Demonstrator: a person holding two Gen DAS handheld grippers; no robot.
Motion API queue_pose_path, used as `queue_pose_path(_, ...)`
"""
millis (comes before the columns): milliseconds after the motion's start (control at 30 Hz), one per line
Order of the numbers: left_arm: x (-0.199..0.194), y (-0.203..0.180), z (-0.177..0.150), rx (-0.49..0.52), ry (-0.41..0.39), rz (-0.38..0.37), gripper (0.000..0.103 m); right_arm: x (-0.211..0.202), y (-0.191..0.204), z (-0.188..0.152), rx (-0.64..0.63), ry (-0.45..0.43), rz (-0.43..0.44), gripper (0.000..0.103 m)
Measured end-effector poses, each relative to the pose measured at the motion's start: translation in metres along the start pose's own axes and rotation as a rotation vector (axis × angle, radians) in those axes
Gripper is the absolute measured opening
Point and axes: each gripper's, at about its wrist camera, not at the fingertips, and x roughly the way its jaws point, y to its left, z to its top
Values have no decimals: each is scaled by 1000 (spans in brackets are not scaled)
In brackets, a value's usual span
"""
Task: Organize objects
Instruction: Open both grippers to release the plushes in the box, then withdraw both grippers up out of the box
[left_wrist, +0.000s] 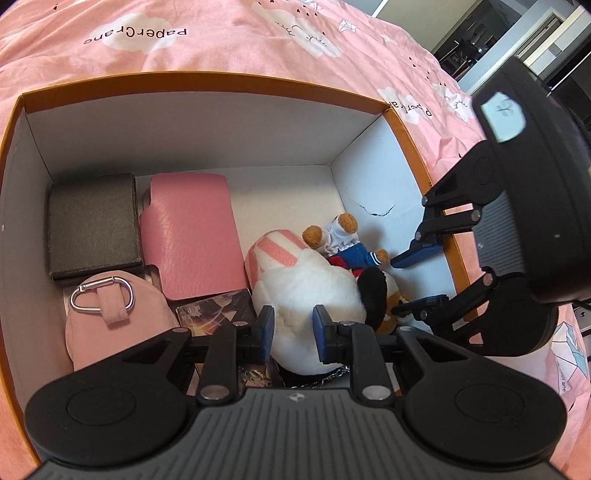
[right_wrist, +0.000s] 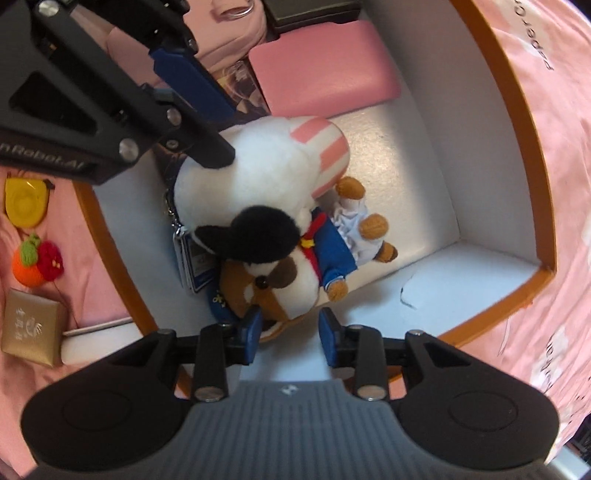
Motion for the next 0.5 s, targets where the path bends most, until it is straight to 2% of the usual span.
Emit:
queue_pose_path(67, -1, 0, 0, 0, -1, 1, 25, 3, -5, 3, -15, 25, 18, 40)
queue_pose_path(100, 0, 0, 0, -2, -1, 2, 25, 4, -8, 4, -8, 29, 23, 45)
queue_pose_path(167, 0, -1, -1, -7, -2, 2, 25, 9, -16, 5, 20, 32, 56, 47)
queue_pose_path(200, 0, -1, -1, -9, -3, 1, 25, 12, -19, 4, 36, 31, 76, 45)
queue_pose_path(233, -1, 0, -1, -10, -5, 0, 25, 14, -23, 3, 54, 23, 110, 33)
queue_pose_path(267, -1, 0, -1, -11, -6, 0, 25, 14, -25, 0, 66, 9, 149, 32)
queue_pose_path(500, 4, -3, -1, -14, 2, 2, 23, 6, -32, -15, 62, -81, 151, 30)
